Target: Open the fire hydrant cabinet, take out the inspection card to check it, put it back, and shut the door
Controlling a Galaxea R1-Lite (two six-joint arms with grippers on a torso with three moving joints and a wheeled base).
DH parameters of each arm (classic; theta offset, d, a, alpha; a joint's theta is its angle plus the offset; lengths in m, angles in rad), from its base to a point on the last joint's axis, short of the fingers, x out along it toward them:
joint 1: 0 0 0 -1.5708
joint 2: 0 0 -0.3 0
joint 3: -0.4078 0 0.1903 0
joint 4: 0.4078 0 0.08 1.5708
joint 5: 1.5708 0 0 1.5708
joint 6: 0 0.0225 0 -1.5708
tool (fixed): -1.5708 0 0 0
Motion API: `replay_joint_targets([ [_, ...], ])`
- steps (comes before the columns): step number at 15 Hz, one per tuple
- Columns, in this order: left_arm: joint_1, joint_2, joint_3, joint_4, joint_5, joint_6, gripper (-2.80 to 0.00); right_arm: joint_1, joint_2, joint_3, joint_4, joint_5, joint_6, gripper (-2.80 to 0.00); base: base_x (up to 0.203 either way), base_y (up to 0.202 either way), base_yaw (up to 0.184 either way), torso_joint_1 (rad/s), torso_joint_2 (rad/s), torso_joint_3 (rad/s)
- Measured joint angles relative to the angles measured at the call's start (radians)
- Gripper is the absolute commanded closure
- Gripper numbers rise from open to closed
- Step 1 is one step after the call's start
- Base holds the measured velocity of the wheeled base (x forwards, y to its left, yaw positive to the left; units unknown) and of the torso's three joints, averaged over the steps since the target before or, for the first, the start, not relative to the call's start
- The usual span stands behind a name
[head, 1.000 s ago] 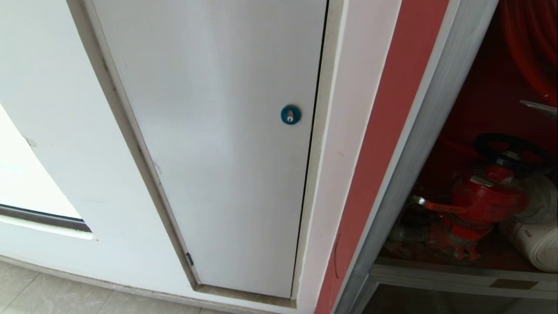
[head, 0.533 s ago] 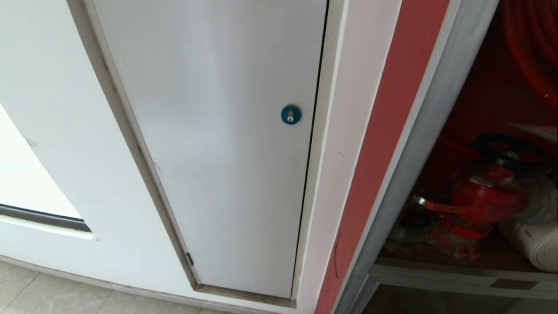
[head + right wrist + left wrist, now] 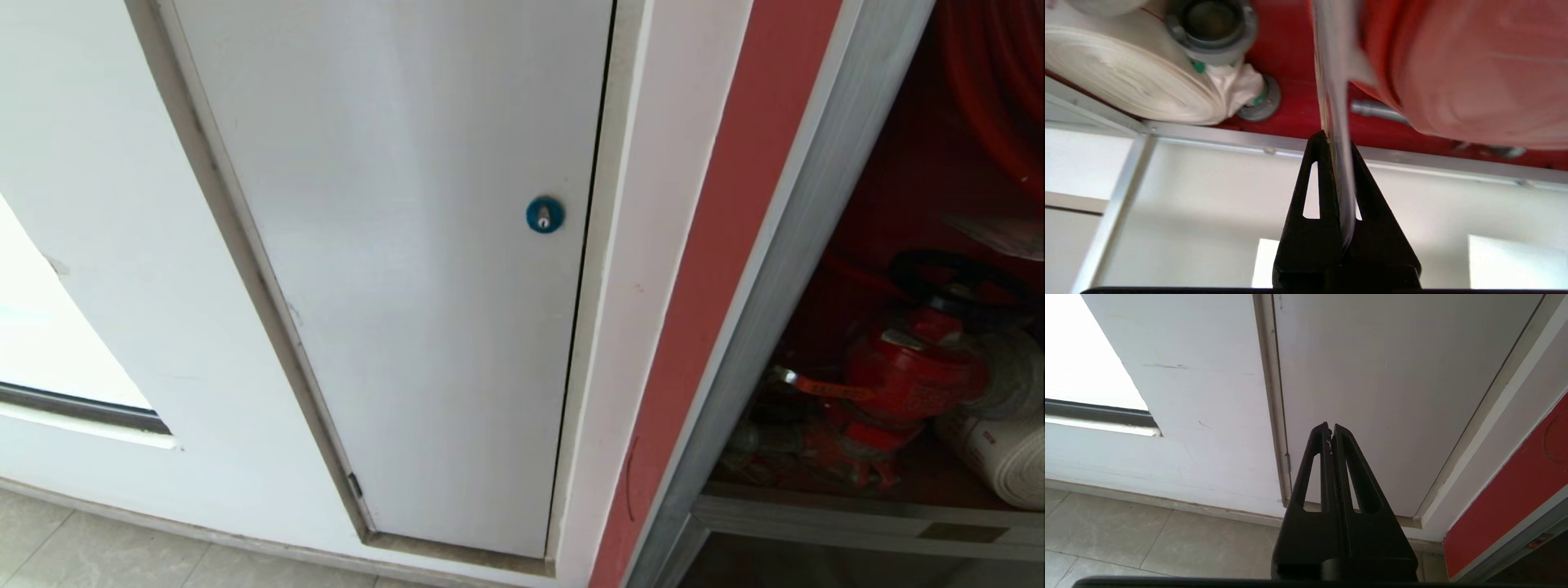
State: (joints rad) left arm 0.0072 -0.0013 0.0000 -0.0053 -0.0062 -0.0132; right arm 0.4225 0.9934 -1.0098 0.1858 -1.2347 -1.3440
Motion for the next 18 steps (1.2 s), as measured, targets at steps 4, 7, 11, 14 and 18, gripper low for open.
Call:
replay_joint_targets([
  [4, 0.000, 0.000, 0.000, 0.000, 0.000, 0.000, 0.00, -0.153, 0.010, 0.070, -0.042, 0.141, 0.002, 0.00, 0.000, 0.000, 0.000, 0.000, 0.00, 0.000],
  [7, 0.000, 0.000, 0.000, 0.000, 0.001, 0.000, 0.00, -0.283, 0.020, 0.106, -0.057, 0.272, 0.015, 0.00, 0.000, 0.000, 0.000, 0.000, 0.00, 0.000],
  [11, 0.000, 0.000, 0.000, 0.000, 0.000, 0.000, 0.00, -0.434, 0.062, 0.119, -0.080, 0.487, 0.051, 0.00, 0.000, 0.000, 0.000, 0.000, 0.00, 0.000],
  [14, 0.000, 0.000, 0.000, 0.000, 0.000, 0.000, 0.00, -0.510, 0.101, 0.119, -0.128, 0.622, 0.053, 0.00, 0.000, 0.000, 0.000, 0.000, 0.00, 0.000],
  [18, 0.000, 0.000, 0.000, 0.000, 0.000, 0.000, 0.00, -0.594, 0.165, 0.121, -0.237, 0.728, 0.013, 0.00, 0.000, 0.000, 0.000, 0.000, 0.00, 0.000],
])
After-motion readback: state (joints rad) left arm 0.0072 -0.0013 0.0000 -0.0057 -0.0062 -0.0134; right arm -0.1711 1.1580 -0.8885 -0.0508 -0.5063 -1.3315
